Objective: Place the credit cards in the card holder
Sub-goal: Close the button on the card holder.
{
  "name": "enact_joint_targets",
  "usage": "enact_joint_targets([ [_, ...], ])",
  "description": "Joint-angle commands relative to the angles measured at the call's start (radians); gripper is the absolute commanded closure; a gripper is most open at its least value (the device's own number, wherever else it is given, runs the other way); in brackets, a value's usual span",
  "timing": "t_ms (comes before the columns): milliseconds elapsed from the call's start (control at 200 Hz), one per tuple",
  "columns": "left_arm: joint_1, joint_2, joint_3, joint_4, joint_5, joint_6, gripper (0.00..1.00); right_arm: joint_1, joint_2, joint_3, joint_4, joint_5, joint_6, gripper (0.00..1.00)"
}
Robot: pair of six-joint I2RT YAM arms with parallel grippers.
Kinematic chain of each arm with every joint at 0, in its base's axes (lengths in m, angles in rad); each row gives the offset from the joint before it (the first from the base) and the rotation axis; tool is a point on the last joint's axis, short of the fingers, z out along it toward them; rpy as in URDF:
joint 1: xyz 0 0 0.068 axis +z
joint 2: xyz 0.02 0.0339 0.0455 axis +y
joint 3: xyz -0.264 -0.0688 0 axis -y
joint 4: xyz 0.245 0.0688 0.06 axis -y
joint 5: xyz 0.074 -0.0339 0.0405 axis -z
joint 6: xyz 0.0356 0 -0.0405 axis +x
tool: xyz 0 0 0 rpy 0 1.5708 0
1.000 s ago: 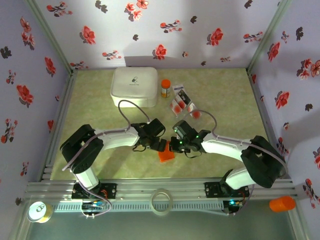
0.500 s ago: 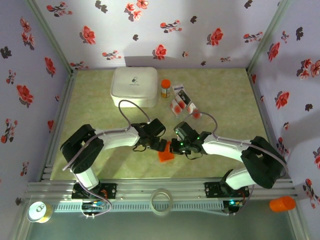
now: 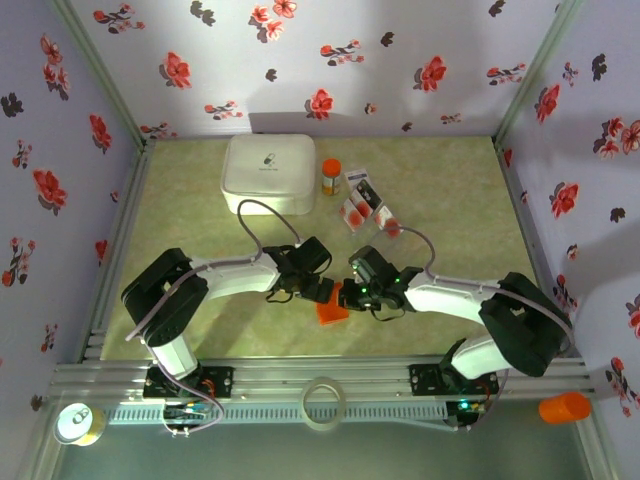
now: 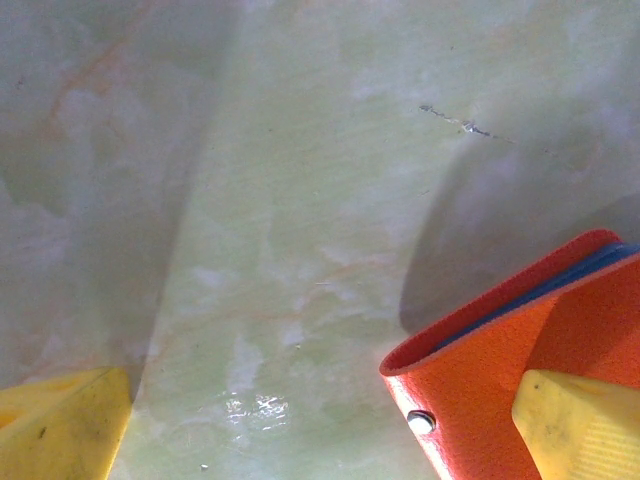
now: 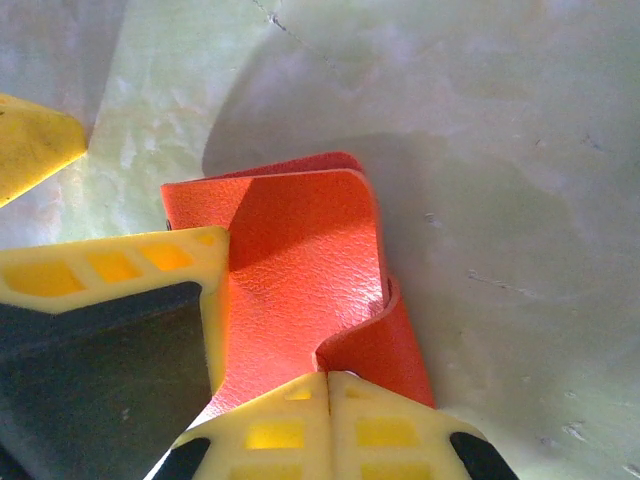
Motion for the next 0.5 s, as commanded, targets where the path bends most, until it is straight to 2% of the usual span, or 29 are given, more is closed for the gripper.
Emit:
enact_joint_targets([
  [0,-0.015,0.080,-0.027,-0.020,0.004,-0.003,0.00,-0.001,0.037,-0.065,-0.092,-0.001,0.011,1.00],
  [400,-0.015,0.079,-0.027,-0.020,0.001,-0.001,0.00,-0.008,0.035,-0.117,-0.093,0.023,0.073,1.00],
  [495,-0.014,0.077,-0.018,-0.024,-0.002,0.002,0.00,-0.008,0.012,-0.085,-0.087,0.009,0.066,0.84],
])
